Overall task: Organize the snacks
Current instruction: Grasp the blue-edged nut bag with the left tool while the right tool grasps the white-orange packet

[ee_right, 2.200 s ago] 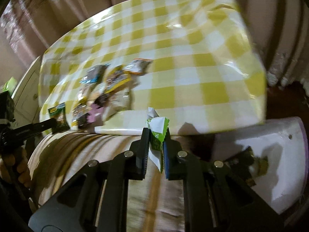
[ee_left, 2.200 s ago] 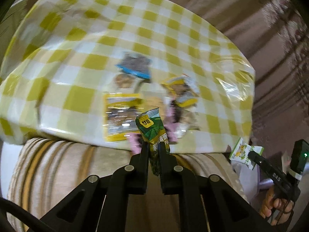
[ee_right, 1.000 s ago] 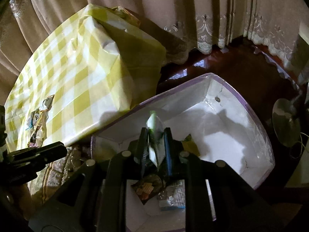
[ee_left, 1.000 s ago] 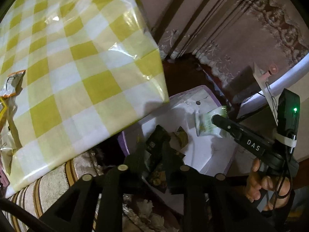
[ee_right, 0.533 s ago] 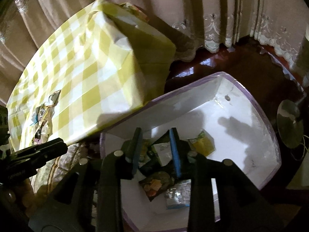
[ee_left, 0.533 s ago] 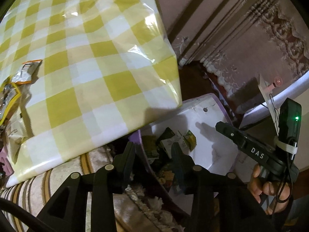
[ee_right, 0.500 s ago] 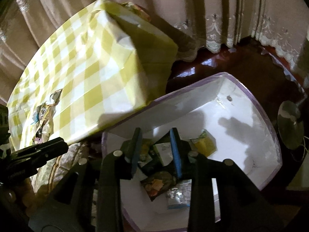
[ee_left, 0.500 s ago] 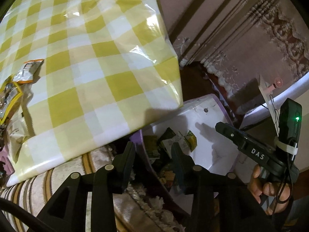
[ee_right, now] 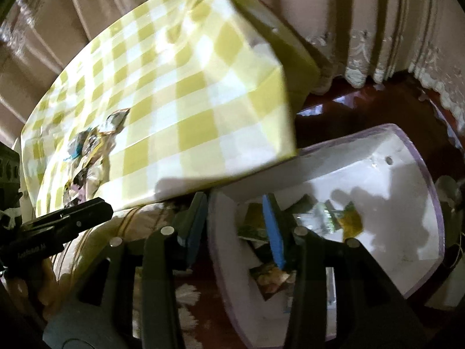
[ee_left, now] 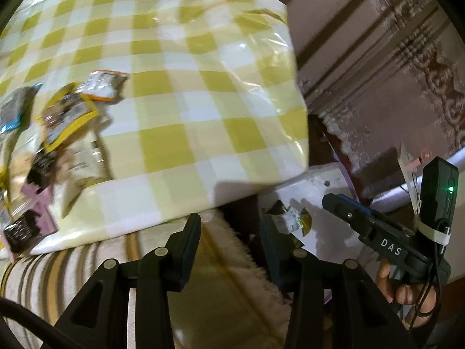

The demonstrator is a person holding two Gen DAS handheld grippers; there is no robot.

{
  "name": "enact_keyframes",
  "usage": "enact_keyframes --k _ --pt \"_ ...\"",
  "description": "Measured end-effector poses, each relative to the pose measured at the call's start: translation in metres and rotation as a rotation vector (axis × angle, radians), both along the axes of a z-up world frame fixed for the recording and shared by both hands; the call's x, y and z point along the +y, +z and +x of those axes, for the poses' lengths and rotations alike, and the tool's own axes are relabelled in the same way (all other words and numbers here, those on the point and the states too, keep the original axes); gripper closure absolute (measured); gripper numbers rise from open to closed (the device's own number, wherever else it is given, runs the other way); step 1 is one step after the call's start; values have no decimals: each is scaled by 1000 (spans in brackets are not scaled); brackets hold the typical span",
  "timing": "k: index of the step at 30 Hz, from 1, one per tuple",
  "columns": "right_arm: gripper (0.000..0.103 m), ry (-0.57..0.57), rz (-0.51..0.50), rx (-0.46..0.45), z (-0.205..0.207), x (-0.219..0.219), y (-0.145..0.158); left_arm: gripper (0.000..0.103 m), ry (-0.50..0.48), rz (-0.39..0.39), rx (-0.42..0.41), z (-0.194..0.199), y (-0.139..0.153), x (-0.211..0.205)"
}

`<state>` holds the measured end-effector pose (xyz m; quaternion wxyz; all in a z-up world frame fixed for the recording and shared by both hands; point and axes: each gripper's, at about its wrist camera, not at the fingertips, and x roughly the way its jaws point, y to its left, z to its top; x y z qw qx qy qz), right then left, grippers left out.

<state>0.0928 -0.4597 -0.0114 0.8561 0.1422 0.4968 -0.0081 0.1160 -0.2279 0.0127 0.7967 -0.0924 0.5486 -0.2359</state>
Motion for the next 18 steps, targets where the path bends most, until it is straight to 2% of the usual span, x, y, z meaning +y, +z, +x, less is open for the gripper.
enact_keyframes --k 7,18 --pt "54 77 1 13 11 42 -2 59 122 -14 6 -1 -1 57" --pt "47 158 6 -4 45 105 -1 58 314 17 -30 19 4 146"
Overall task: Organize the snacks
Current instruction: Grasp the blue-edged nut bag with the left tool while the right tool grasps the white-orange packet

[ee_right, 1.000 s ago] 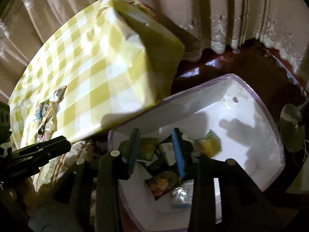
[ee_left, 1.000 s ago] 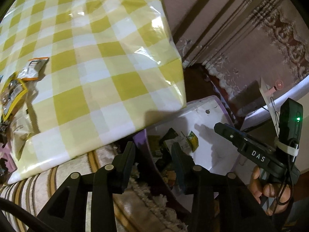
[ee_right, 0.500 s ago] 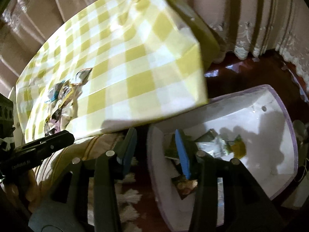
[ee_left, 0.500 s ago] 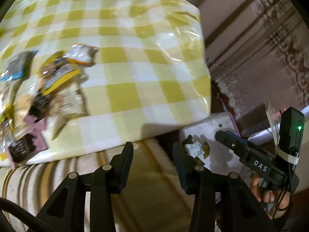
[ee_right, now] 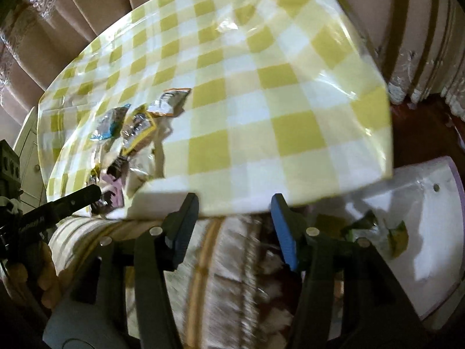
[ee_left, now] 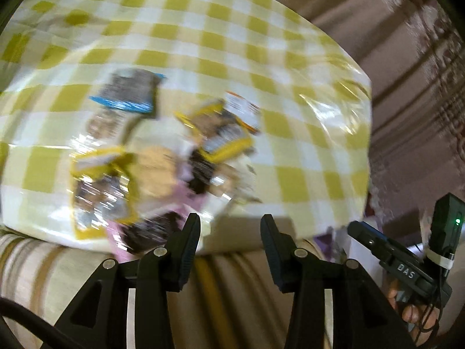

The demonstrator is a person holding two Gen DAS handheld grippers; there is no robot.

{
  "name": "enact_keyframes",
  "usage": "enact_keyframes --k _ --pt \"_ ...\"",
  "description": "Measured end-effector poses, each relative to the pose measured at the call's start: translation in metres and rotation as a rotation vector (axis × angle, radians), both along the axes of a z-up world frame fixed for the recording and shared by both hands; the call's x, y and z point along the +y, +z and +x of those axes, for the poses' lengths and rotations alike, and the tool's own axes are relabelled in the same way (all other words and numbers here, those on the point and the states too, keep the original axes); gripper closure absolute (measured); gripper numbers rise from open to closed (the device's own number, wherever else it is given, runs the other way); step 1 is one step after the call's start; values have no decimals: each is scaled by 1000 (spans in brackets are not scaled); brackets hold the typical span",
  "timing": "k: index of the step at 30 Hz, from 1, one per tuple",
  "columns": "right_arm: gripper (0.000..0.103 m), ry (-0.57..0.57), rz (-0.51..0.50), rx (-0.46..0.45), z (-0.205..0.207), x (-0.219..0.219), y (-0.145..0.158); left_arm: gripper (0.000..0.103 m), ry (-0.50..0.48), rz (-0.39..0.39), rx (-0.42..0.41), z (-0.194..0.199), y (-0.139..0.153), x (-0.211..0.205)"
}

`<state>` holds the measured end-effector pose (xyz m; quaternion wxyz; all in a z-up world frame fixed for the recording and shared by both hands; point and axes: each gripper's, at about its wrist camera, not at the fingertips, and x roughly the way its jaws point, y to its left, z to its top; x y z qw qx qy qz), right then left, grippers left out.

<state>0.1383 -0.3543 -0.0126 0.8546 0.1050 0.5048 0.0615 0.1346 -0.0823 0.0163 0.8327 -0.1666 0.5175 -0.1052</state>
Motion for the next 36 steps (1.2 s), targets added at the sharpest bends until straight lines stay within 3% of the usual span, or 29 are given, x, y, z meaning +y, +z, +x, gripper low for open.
enact_keyframes --k 10,16,26,36 --pt "42 -60 -6 -62 57 41 8 33 166 67 -51 51 5 71" --pt "42 -75 -29 -57 95 63 -1 21 168 127 -38 97 -2 87" --pt "41 -57 -51 -54 148 102 -12 19 192 197 -15 151 -28 90" --pt "41 -7 -98 -4 184 138 -41 19 160 237 10 160 -50 85"
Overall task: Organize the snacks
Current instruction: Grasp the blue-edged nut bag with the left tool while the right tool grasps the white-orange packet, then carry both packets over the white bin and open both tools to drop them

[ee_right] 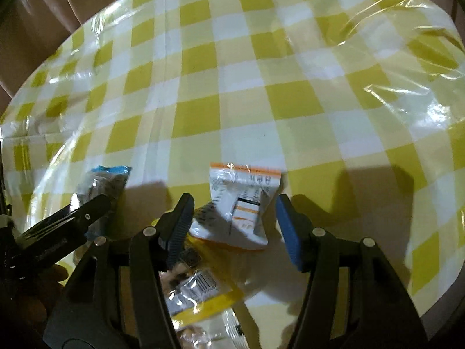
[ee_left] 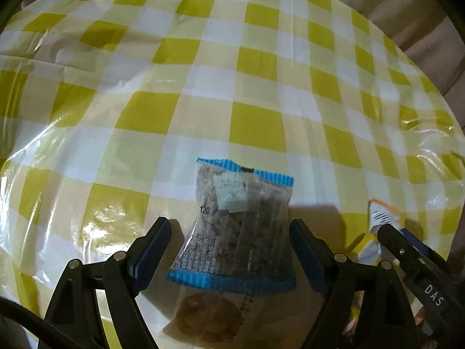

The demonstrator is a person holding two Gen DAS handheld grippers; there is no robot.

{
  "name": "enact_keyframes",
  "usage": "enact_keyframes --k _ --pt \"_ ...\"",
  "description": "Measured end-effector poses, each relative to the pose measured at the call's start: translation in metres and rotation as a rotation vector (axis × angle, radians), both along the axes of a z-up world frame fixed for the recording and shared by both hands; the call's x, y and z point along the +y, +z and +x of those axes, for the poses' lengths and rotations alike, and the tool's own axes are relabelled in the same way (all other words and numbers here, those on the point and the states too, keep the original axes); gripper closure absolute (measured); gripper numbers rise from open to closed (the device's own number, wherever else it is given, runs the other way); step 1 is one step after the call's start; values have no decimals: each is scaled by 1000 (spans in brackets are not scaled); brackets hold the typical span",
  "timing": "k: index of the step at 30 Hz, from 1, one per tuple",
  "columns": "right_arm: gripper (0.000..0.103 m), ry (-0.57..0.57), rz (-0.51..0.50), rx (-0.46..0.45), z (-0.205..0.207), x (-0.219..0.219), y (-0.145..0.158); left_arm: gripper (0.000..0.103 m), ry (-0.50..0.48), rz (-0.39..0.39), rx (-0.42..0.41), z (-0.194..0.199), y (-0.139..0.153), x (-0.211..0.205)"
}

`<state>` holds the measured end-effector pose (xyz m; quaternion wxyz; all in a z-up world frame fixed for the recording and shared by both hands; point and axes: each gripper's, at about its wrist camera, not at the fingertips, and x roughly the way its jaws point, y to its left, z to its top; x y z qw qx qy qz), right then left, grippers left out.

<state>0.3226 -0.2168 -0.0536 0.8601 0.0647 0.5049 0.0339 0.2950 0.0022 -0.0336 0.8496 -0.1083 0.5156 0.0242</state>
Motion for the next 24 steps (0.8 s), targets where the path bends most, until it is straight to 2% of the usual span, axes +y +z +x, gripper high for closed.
enact_keyframes --k 3,5,11,16,24 --pt "41 9 -27 14 1 0 -9 20 -31 38 -3 0 -2 -5" --pt "43 15 -47 3 1 -1 -11 31 -57 83 -13 -2 -3 -11" --pt "47 34 -66 -17 -1 -3 -11 46 -59 70 -40 -8 -2 -7" --pt "47 28 -69 -50 -5 -8 -3 50 -42 53 -59 -13 0 -2" --pt "47 7 -59 -92 -16 -18 14 51 -14 36 -101 -22 7 3"
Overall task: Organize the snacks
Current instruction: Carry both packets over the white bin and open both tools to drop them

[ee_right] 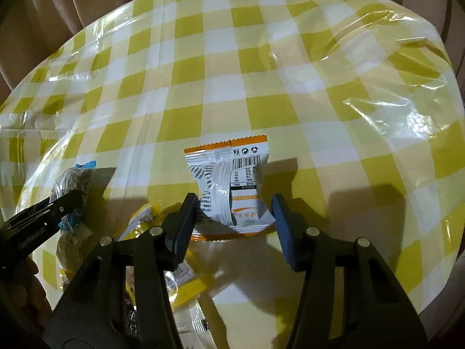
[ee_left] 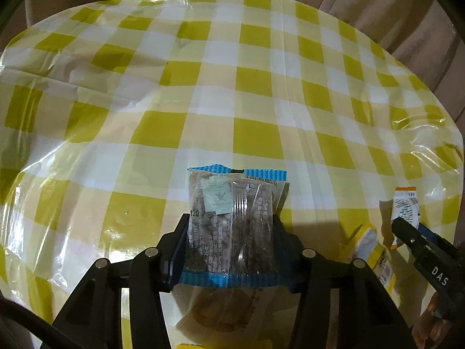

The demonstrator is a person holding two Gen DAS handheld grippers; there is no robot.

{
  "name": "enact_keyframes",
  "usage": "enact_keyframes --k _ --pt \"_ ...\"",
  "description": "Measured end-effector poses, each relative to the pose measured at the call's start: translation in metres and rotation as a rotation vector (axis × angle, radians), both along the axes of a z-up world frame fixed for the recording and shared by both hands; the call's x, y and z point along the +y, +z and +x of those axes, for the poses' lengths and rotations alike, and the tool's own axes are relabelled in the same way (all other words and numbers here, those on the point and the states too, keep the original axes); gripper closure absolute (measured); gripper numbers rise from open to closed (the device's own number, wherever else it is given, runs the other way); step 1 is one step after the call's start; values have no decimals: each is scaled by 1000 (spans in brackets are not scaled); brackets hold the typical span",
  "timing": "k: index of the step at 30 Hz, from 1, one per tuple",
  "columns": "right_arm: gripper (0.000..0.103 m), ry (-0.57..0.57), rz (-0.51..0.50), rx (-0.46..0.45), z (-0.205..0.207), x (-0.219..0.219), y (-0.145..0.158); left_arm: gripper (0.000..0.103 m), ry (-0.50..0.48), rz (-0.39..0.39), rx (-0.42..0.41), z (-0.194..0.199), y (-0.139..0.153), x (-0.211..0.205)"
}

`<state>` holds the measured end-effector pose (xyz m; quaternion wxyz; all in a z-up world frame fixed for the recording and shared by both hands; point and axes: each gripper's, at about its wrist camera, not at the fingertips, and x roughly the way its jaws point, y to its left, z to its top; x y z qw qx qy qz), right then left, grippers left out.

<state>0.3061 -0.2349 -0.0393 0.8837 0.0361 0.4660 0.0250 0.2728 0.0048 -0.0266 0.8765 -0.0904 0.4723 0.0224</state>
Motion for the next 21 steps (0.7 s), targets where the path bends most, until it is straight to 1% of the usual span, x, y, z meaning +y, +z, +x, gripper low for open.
enact_keyframes --k 6,10,17,21 --pt "47 17 20 -32 -20 -2 11 51 20 18 -47 -17 15 -1" --pt "47 33 30 -38 -36 -3 15 51 31 11 -75 -34 26 -4" --pt "47 30 50 -38 -64 -17 20 51 8 -16 -104 -60 43 -27" --pt "47 11 53 -44 -79 -32 25 51 -26 -38 -110 -76 49 -47"
